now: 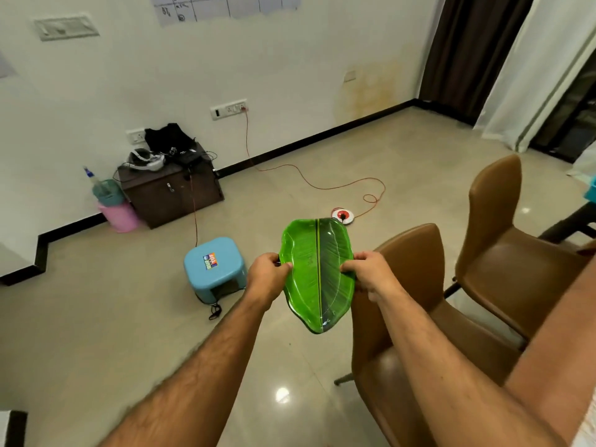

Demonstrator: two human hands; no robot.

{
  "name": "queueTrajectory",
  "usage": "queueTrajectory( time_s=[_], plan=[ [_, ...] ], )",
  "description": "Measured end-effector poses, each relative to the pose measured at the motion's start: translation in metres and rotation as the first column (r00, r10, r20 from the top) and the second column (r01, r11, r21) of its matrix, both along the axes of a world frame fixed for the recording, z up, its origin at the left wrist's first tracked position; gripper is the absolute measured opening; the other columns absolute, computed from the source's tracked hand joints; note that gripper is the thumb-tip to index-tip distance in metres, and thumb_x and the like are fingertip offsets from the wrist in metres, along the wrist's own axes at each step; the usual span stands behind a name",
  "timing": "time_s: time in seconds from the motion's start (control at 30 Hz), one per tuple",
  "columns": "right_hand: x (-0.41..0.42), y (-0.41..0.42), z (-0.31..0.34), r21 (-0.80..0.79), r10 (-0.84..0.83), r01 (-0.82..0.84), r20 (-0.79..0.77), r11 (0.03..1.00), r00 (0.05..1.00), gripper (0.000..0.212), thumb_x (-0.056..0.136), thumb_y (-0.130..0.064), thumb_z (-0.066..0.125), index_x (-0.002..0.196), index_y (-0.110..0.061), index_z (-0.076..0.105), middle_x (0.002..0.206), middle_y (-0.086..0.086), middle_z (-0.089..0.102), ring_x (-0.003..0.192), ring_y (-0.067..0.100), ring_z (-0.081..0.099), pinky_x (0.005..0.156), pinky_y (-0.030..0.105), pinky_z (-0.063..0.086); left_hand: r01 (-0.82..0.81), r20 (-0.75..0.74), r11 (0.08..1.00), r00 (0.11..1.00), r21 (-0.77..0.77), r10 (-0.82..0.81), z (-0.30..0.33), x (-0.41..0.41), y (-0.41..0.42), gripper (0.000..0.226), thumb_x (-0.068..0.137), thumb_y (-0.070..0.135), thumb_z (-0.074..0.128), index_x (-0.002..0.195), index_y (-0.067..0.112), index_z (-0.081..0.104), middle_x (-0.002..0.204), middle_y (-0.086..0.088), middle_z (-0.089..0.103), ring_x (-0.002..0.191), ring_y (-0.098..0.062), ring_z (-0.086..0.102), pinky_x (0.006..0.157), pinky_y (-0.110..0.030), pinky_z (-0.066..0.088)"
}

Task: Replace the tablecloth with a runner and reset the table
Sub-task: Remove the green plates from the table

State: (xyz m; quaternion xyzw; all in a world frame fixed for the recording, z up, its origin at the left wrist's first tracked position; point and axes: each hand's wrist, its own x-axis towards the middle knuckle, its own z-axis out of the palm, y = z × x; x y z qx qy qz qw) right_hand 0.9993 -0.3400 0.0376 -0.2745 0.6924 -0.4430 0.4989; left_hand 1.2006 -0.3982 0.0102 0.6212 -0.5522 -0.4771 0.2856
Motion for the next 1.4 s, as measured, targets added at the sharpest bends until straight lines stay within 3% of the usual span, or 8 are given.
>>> queueTrajectory(
  time_s=[0.13,0.23,0.63,0.83,1.0,1.1,1.27,1.4],
  plan=[
    [0.004,-0.067,0.007,0.015,0.010,-0.011,0.040,1.000,0.999,0.018,0.082,0.007,0.062,0.092,-0.005,0.053,0.074,0.013,0.061,0.057,0.022,0.060,0.040,0.024,0.049,0.005,0.024,1.000,1.000,0.009,-0.005,-0.004,0.002,-0.074,0.004,0.075,0.028,0.067,0.075,0.024,0.067,0.085,-0.006,0.074,0.082,-0.029,0.071,0.079,-0.050,0.059],
    [0.002,-0.121,0.000,0.027,-0.033,0.032,0.047,0.999,0.998,0.015,0.084,0.008,0.061,0.086,-0.006,0.054,0.073,0.011,0.062,0.059,0.021,0.061,0.045,0.027,0.050,0.050,0.054,0.999,0.997,0.016,-0.051,-0.016,-0.004,-0.141,0.009,0.083,0.022,0.068,0.075,0.025,0.066,0.084,-0.005,0.074,0.082,-0.029,0.071,0.079,-0.050,0.059],
    [-0.032,-0.291,-0.012,0.042,-0.382,0.380,0.096,0.924,0.919,0.014,0.084,0.010,0.060,0.084,-0.004,0.056,0.074,0.010,0.062,0.060,0.020,0.062,0.046,0.028,0.053,0.387,0.052,0.920,0.919,0.056,-0.390,-0.021,-0.075,-0.372,0.005,0.080,0.024,0.070,0.084,0.022,0.068,0.088,-0.005,0.074,0.083,-0.027,0.072,0.079,-0.049,0.060],
    [-0.099,-0.342,-0.028,0.063,-0.531,0.527,0.099,0.847,0.842,0.024,0.082,0.008,0.063,0.104,0.000,0.058,0.078,0.011,0.065,0.058,0.018,0.064,0.042,0.024,0.050,0.512,0.032,0.856,0.856,0.078,-0.515,-0.028,-0.159,-0.439,0.016,0.084,0.022,0.068,0.099,0.018,0.071,0.092,-0.004,0.074,0.085,-0.026,0.071,0.080,-0.046,0.060],
    [-0.182,-0.380,-0.036,0.052,-0.600,0.598,0.088,0.800,0.795,0.022,0.081,0.007,0.063,0.100,-0.002,0.057,0.079,0.010,0.065,0.059,0.018,0.064,0.043,0.025,0.051,0.588,0.021,0.805,0.806,0.081,-0.592,-0.033,-0.253,-0.485,0.008,0.084,0.021,0.068,0.077,0.026,0.067,0.092,-0.003,0.074,0.088,-0.026,0.071,0.084,-0.046,0.058],
    [-0.233,-0.398,-0.035,0.054,-0.637,0.635,0.088,0.770,0.765,0.022,0.081,0.008,0.063,0.099,-0.003,0.057,0.080,0.011,0.065,0.060,0.019,0.064,0.044,0.026,0.051,0.612,0.019,0.786,0.788,0.086,-0.615,-0.032,-0.311,-0.509,0.010,0.073,0.031,0.068,0.079,0.023,0.068,0.086,-0.004,0.075,0.081,-0.026,0.073,0.079,-0.046,0.060],
    [-0.312,-0.420,-0.028,0.046,-0.695,0.694,0.080,0.718,0.714,0.025,0.080,0.008,0.064,0.102,-0.001,0.058,0.083,0.012,0.065,0.063,0.019,0.064,0.045,0.027,0.053,0.681,-0.009,0.726,0.730,0.095,-0.684,-0.022,-0.402,-0.538,0.015,0.088,0.019,0.068,0.102,0.016,0.072,0.091,-0.002,0.074,0.082,-0.023,0.072,0.078,-0.044,0.061],
    [-0.374,-0.440,-0.028,0.039,-0.734,0.734,0.065,0.679,0.676,0.024,0.080,0.007,0.065,0.100,-0.002,0.057,0.083,0.012,0.064,0.065,0.021,0.064,0.047,0.028,0.052,0.721,0.009,0.688,0.690,0.088,-0.724,-0.022,-0.476,-0.565,0.005,0.088,0.018,0.068,0.091,0.020,0.070,0.087,-0.004,0.074,0.079,-0.025,0.072,0.076,-0.045,0.061]
  ],
)
